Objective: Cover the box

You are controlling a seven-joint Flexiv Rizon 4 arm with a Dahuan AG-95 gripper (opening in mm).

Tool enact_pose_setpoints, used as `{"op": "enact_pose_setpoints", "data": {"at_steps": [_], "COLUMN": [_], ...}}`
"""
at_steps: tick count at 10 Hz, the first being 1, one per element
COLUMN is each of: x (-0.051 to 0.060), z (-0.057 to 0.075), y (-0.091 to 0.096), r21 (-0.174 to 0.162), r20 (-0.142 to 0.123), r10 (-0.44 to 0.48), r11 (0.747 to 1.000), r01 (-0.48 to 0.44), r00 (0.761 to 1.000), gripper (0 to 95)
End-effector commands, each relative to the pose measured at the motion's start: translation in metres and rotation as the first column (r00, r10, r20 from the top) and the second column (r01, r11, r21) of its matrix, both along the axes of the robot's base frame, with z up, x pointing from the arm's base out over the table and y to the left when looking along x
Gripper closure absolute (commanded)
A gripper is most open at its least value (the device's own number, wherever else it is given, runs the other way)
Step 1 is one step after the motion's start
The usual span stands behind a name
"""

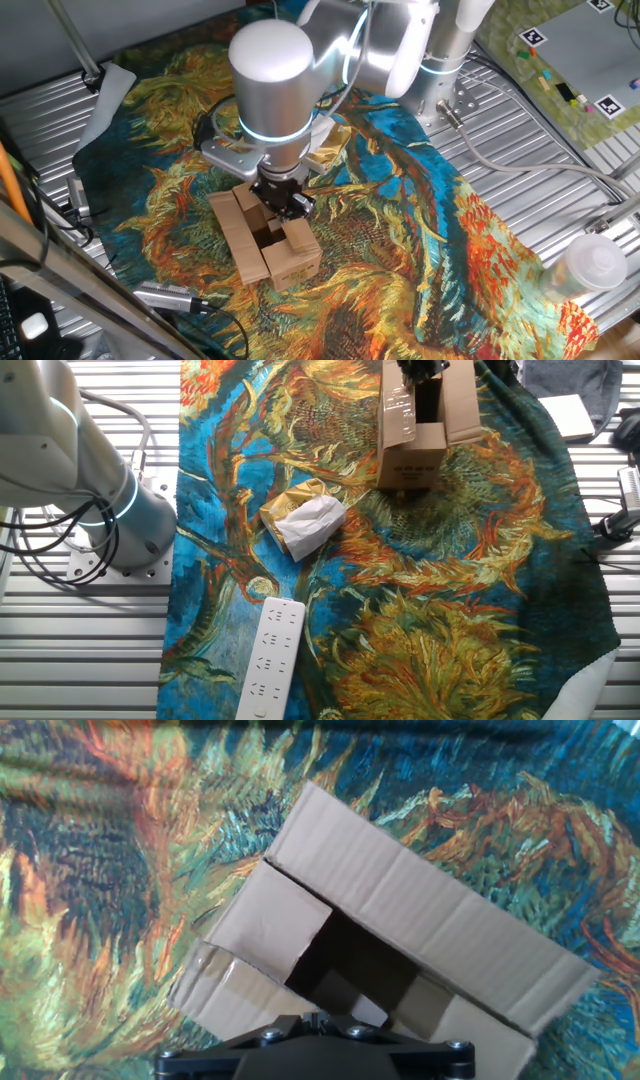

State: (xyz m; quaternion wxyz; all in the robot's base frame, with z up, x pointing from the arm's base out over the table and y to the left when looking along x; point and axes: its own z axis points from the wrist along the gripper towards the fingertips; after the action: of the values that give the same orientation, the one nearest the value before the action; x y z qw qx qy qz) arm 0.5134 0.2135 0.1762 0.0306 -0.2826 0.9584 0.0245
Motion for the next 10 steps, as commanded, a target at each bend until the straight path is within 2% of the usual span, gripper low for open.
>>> {"op": "enact_pose_setpoints", "data": {"at_steps": [1,5,7,10], "x": [0.0008,0.0008,0.0008,0.0008], "z": [-0.0005,-0.0005,-0.0005,-0.0005], "y": [0.0002,0.0002,0.0002,0.0002], "r21": [0.005,0.003,0.002,-0.004], "r20": [0.003,-0.006,-0.027,-0.035], "r10": [-0.005,0.005,0.011,0.014], "r11": [1.000,1.000,1.000,1.000], "r01": [0.005,-0.005,-0.011,-0.014], "r00": [1.000,1.000,1.000,0.999], "gripper": [95.0,95.0,95.0,95.0]}}
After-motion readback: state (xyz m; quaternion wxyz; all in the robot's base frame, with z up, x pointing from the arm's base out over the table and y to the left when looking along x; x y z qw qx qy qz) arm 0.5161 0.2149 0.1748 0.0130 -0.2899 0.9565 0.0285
